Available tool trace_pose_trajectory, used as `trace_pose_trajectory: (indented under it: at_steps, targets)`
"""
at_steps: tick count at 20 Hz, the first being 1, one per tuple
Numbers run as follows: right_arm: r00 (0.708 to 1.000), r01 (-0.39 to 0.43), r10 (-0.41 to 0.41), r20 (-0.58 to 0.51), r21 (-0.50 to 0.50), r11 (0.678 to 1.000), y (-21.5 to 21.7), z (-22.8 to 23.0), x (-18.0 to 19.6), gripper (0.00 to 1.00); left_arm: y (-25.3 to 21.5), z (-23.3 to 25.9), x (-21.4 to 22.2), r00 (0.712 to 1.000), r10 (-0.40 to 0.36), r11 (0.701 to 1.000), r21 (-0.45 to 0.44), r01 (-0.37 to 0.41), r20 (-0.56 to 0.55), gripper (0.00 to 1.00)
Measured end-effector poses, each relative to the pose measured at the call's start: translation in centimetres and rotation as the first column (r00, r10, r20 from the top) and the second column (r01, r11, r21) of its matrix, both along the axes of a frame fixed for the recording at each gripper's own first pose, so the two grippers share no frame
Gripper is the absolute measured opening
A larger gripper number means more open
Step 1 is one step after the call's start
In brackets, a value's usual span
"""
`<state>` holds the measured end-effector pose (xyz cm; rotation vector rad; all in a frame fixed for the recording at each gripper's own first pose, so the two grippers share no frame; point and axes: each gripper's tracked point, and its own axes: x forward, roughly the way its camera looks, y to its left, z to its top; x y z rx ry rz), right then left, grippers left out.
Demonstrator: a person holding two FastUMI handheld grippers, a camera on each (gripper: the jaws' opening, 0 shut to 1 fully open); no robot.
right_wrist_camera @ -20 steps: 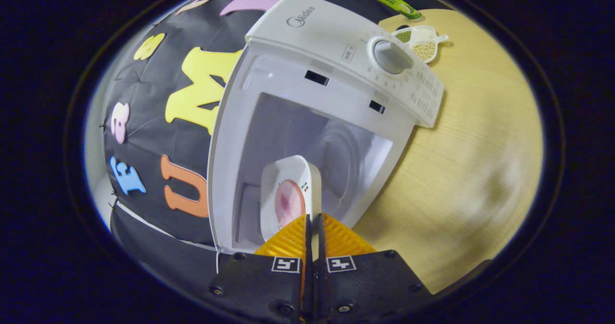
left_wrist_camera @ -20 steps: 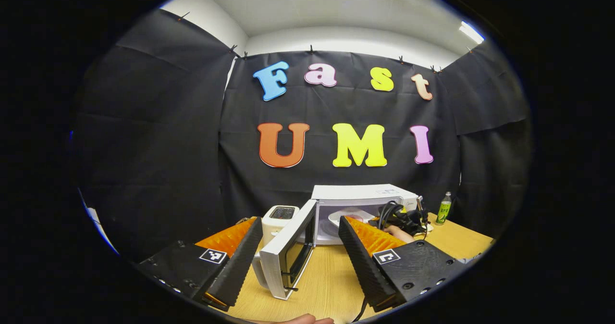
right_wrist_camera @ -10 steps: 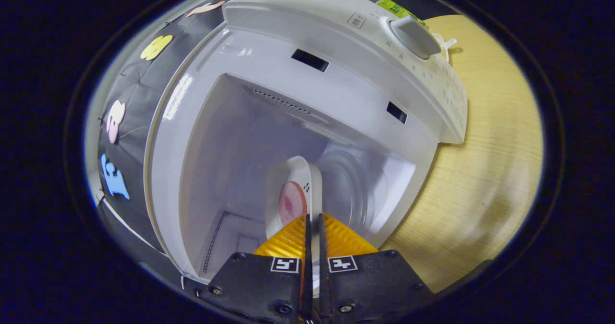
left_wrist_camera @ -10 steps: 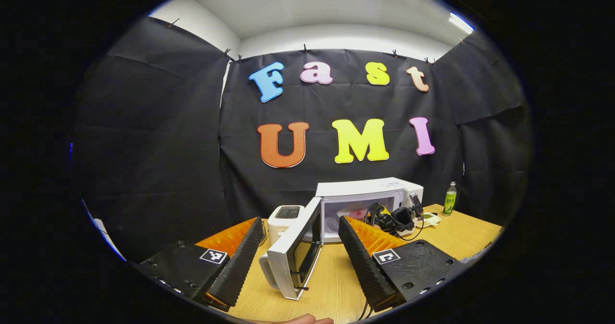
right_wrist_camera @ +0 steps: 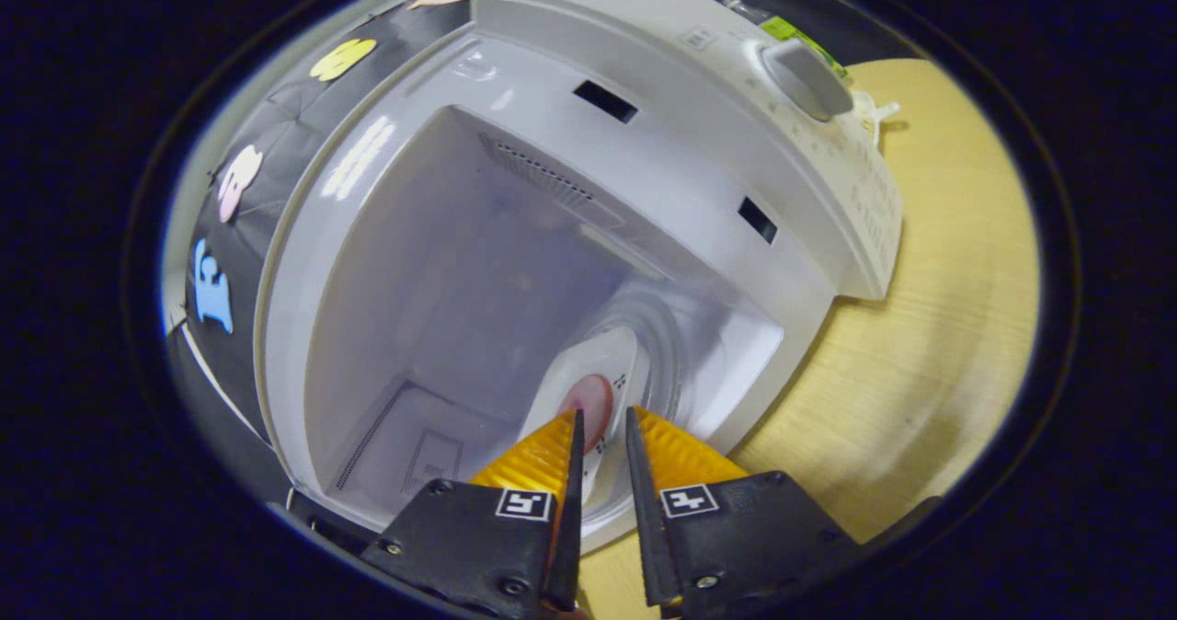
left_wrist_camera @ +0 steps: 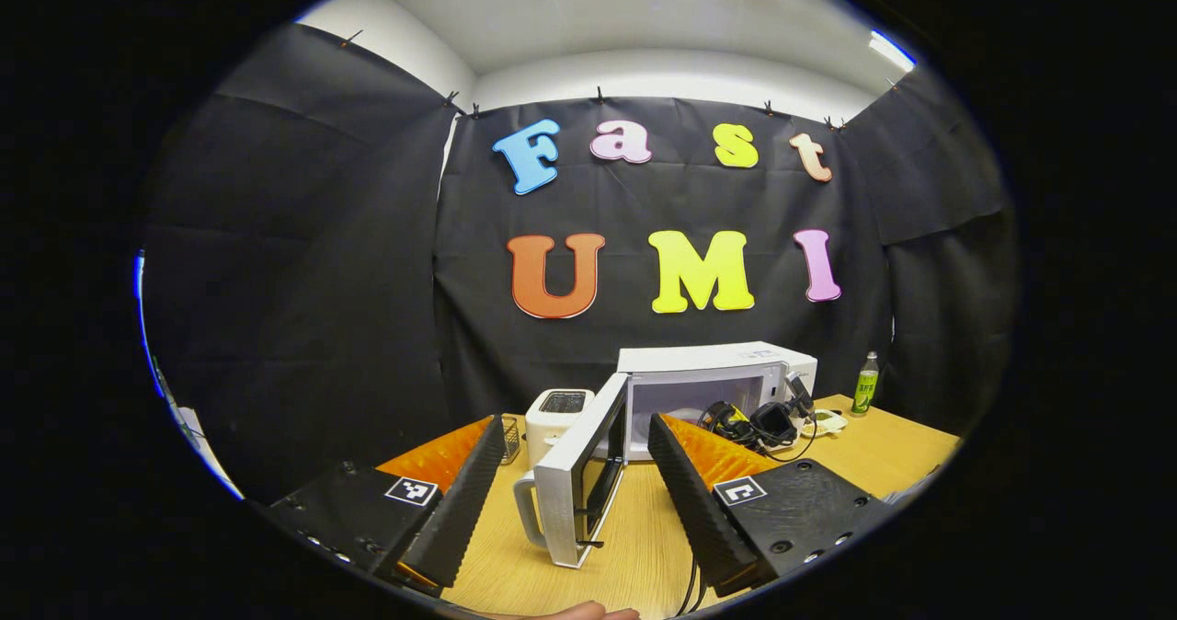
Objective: Open the microwave oven with the left hand, put the food in, and close the microwave oven.
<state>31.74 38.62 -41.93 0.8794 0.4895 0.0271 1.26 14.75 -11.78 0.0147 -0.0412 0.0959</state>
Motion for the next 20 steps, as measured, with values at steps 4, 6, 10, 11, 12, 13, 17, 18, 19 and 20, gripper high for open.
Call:
trace_pose_trajectory:
  at_steps: [4, 6, 10, 11, 12, 13, 17, 18, 19, 20]
  targets:
    - [0.988, -0.121, 0.139, 0.070, -0.219, 0.968, -0.1, 0.6, -0.7, 0.75, 1.1, -0.8, -0.2, 1.000, 0.004, 0.999, -0.034, -0.004, -0.012, 0.93]
    - [0.977, -0.161, 0.195, 0.081, -0.316, 0.935, -0.5, 1.3, -1.8, 1.00, 2.6, -0.9, -0.5, 0.999, 0.033, 0.998, -0.044, -0.034, -0.010, 0.93]
    - [0.946, -0.225, 0.309, 0.102, -0.479, 0.849, -1.8, 3.5, -4.4, 1.00, 4.8, -0.8, -0.8, 0.997, 0.080, 0.996, -0.025, -0.080, -0.005, 0.94]
    - [0.932, -0.251, 0.346, 0.107, -0.498, 0.830, -2.0, 4.2, -5.3, 1.00, 5.6, -0.5, -1.0, 0.995, 0.096, 0.995, -0.018, -0.096, 0.006, 0.94]
    - [0.919, -0.271, 0.377, 0.113, -0.515, 0.814, -2.3, 5.1, -6.3, 1.00, 6.3, -0.3, -1.0, 0.994, 0.109, 0.994, -0.016, -0.109, 0.015, 0.94]
    - [0.905, -0.287, 0.408, 0.123, -0.533, 0.796, -2.7, 5.9, -7.2, 0.91, 6.7, -0.3, -0.9, 0.993, 0.113, 0.994, -0.018, -0.112, 0.017, 0.93]
    - [0.855, -0.324, 0.491, 0.166, -0.568, 0.757, -5.1, 10.1, -11.7, 1.00, 8.8, -1.3, -0.2, 0.991, 0.131, 0.991, 0.012, -0.131, 0.011, 0.80]
    - [0.847, -0.325, 0.501, 0.176, -0.575, 0.751, -6.0, 11.2, -12.8, 0.92, 10.0, -2.0, 0.3, 0.988, 0.154, 0.988, 0.022, -0.154, -0.005, 0.90]
    - [0.838, -0.320, 0.512, 0.188, -0.590, 0.741, -7.0, 12.2, -13.7, 0.91, 10.7, -2.5, 0.7, 0.986, 0.164, 0.986, 0.021, -0.163, -0.013, 0.68]
    - [0.829, -0.304, 0.518, 0.210, -0.608, 0.733, -8.3, 13.6, -14.8, 0.91, 10.7, -3.6, 1.4, 0.988, 0.151, 0.988, 0.014, -0.151, -0.042, 0.72]
